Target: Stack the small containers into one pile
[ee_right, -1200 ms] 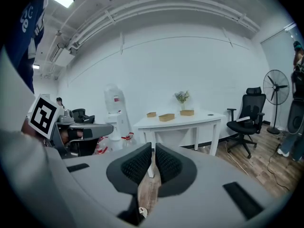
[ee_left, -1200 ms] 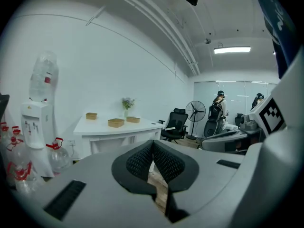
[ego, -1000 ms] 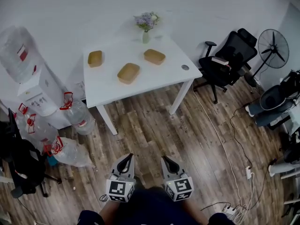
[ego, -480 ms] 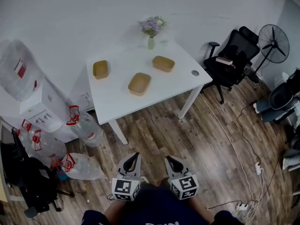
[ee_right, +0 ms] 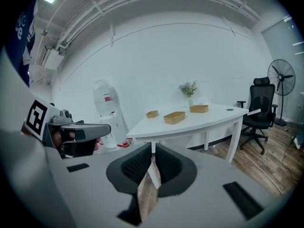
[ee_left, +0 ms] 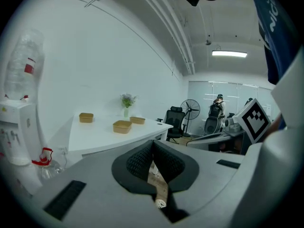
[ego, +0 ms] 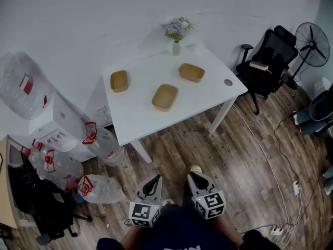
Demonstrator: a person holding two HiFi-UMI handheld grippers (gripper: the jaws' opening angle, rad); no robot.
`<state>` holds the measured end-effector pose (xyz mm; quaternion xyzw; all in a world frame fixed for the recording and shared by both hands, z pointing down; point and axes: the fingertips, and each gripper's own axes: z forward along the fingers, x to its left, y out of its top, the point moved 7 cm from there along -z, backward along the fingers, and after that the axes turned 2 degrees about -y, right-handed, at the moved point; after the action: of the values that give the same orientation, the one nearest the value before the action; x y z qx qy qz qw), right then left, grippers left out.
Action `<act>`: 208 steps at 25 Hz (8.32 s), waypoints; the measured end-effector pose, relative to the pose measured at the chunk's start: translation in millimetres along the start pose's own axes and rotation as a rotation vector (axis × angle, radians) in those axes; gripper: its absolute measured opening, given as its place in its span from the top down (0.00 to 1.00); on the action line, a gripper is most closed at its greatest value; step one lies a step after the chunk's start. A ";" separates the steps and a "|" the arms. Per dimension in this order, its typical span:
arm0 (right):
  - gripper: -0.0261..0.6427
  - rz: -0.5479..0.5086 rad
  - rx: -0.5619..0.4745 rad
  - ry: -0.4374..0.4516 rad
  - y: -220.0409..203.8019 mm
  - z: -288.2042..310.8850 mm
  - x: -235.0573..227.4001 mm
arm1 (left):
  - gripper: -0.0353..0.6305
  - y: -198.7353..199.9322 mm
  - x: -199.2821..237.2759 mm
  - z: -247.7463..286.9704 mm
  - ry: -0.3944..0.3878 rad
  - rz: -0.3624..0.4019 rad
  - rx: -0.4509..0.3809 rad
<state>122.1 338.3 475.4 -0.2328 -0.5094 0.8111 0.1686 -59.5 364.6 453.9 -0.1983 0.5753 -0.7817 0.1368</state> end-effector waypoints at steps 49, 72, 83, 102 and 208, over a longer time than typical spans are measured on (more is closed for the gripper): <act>0.88 -0.117 0.070 0.314 147.4 214.2 -264.5 | 0.92 83.6 21.5 320.7 0.288 -0.107 0.003; 0.88 -0.003 0.053 0.272 231.1 351.1 -170.0 | 0.92 123.6 202.9 311.2 0.289 -0.096 -0.053; 0.87 0.077 0.061 0.287 282.4 434.2 -94.3 | 0.92 126.0 280.8 267.7 0.319 -0.094 -0.074; 0.72 0.168 0.255 0.328 314.6 599.1 -18.9 | 0.92 115.8 358.0 217.9 0.449 -0.163 -0.078; 0.87 0.573 0.229 -0.147 279.3 477.9 -155.5 | 0.92 97.1 328.3 254.5 0.254 -0.123 0.009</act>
<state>-20.8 -216.9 432.8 -0.2870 -0.3394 0.8923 -0.0791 -232.2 -24.8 477.4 -0.1319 0.5712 -0.8100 0.0154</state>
